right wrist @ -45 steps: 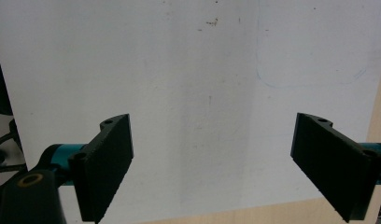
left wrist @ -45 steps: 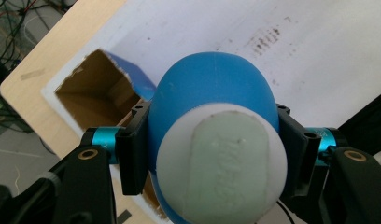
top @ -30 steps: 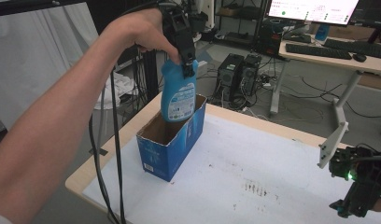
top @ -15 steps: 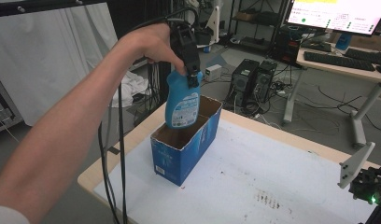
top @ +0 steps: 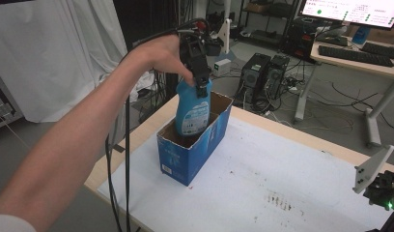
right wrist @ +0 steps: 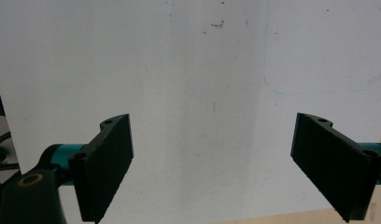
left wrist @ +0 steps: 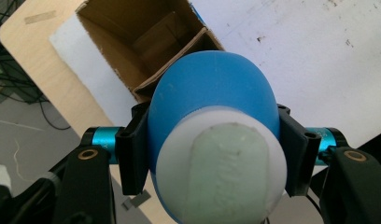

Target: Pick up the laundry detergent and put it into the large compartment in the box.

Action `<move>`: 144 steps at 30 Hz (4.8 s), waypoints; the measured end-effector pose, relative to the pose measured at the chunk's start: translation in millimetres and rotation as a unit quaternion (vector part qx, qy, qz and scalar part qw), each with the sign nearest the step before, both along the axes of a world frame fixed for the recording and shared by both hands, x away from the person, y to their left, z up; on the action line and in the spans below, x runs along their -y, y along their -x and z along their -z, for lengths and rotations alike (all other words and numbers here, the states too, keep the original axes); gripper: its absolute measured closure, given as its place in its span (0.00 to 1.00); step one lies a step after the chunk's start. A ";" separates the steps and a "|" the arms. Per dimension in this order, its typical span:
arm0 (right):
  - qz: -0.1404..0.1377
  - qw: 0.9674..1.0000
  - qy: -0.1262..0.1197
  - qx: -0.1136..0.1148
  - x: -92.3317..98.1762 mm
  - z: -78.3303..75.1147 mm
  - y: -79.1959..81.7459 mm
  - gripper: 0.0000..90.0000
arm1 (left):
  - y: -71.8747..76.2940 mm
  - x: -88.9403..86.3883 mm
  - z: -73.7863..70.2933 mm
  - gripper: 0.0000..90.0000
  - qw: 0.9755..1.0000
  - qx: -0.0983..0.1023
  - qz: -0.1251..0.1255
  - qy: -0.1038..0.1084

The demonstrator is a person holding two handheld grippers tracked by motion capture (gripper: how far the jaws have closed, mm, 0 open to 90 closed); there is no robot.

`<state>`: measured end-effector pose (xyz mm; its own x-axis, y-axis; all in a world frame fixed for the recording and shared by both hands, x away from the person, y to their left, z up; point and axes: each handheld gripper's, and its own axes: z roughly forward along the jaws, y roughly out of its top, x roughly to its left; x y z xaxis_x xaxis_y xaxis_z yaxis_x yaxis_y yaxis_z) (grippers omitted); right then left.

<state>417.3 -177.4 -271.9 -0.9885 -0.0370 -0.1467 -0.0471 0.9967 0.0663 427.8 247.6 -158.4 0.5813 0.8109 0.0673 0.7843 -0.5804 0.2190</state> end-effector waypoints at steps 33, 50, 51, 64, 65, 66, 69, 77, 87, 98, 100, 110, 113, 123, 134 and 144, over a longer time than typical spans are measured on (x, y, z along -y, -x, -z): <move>0.002 1.000 0.014 -0.012 -3.6 14.6 -3.2 0.14 | -4.0 -2.8 117.5 0.42 0.995 -0.057 0.081 -0.007; 0.004 1.000 0.013 -0.015 -3.7 16.4 -2.1 0.14 | -1.7 -0.2 119.0 0.42 0.994 -0.053 0.089 -0.017; 0.004 1.000 0.013 -0.015 -3.4 16.2 -2.3 0.14 | -1.8 0.1 119.0 0.42 0.994 -0.054 0.089 -0.018; 0.004 1.000 0.013 -0.016 -3.3 16.6 -2.3 0.14 | -1.1 -0.4 119.2 0.41 0.994 -0.065 0.087 -0.018; 0.004 1.000 0.014 -0.017 -3.4 16.4 -2.2 0.14 | -0.8 -0.6 119.2 0.40 0.994 -0.065 0.088 -0.017; 0.003 1.000 0.014 -0.016 -3.5 16.5 -2.2 0.14 | -0.6 -0.8 119.1 0.39 0.994 -0.065 0.088 -0.017; 0.003 1.000 0.014 -0.017 -3.8 16.9 -2.2 0.14 | 0.0 -1.4 118.1 0.36 0.994 -0.063 0.091 -0.016; 0.006 1.000 0.015 -0.017 -3.4 16.3 -1.6 0.14 | 0.4 0.2 109.1 0.34 0.994 -0.058 0.095 -0.009; 0.005 1.000 0.013 -0.016 -1.0 15.3 -1.2 0.14 | 2.5 1.3 95.9 0.31 0.994 -0.051 0.091 -0.010; 0.007 1.000 0.012 -0.016 -1.7 13.9 0.0 0.14 | 8.7 19.5 67.5 0.30 0.993 -0.026 0.116 -0.019; 0.008 1.000 0.011 -0.016 -1.3 13.5 0.1 0.14 | 9.2 24.3 63.8 0.30 0.992 -0.027 0.120 -0.025; 0.011 1.000 0.009 -0.015 0.4 12.2 0.4 0.13 | 12.9 60.0 49.4 0.30 0.987 -0.013 0.158 -0.023; 0.010 1.000 0.008 -0.014 0.1 12.4 0.0 0.14 | 14.1 72.5 44.7 0.26 0.984 -0.009 0.176 -0.019; 0.015 1.000 0.004 -0.010 -0.2 10.3 0.1 0.13 | 21.0 115.8 44.8 0.19 0.967 0.002 0.254 -0.023; 0.018 1.000 0.002 -0.007 -0.6 8.9 0.3 0.13 | 21.6 152.0 62.0 0.19 0.952 -0.010 0.305 -0.038; 0.020 1.000 0.000 -0.004 -0.1 8.1 0.6 0.13 | 28.2 179.4 88.4 0.19 0.936 -0.023 0.347 -0.052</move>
